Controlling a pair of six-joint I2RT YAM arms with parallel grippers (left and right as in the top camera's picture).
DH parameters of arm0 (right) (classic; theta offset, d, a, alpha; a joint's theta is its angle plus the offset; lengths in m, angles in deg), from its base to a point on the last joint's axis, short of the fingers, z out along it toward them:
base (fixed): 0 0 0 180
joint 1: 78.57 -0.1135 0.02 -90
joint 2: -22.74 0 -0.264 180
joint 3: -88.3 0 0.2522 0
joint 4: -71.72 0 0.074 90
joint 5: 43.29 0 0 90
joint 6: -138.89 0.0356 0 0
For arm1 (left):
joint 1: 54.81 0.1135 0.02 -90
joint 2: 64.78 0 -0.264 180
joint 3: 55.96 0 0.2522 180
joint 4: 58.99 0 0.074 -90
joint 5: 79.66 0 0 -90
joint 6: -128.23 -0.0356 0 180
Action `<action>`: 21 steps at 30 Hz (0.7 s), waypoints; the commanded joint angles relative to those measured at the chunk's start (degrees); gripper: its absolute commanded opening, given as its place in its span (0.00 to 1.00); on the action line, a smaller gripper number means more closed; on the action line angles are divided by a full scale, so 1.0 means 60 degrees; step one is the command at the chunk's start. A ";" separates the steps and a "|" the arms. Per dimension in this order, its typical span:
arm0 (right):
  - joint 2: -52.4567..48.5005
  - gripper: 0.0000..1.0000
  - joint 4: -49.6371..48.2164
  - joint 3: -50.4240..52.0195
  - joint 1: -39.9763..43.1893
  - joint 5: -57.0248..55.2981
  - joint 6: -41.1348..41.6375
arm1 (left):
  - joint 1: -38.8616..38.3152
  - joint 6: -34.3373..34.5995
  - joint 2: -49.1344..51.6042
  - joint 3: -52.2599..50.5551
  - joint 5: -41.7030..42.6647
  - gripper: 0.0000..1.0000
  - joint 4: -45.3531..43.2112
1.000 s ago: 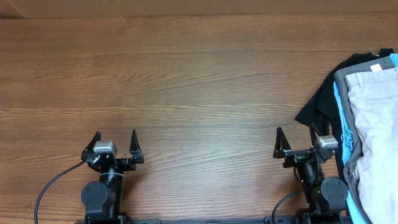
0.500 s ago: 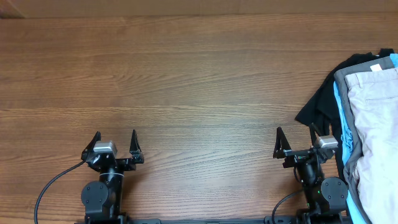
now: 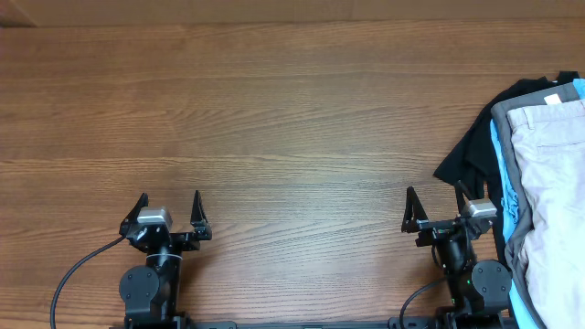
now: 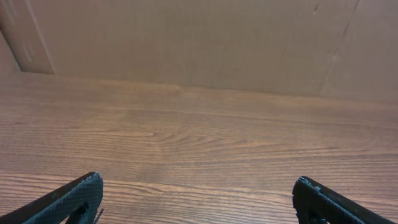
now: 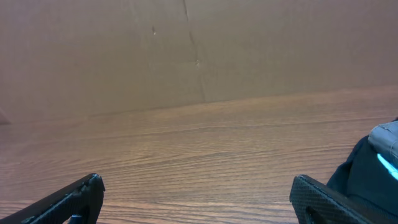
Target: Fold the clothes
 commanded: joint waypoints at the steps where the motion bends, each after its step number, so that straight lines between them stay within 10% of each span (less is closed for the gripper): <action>1: 0.0084 1.00 -0.0047 0.0098 0.0018 -0.0018 0.0047 | 0.0066 -0.0117 -0.0091 -0.0047 -0.0095 1.00 0.0000; 21: 0.0084 1.00 -0.1446 0.0091 0.0018 0.0772 -0.0055 | 0.0066 -0.0113 -0.0091 -0.0047 -0.0095 1.00 0.0000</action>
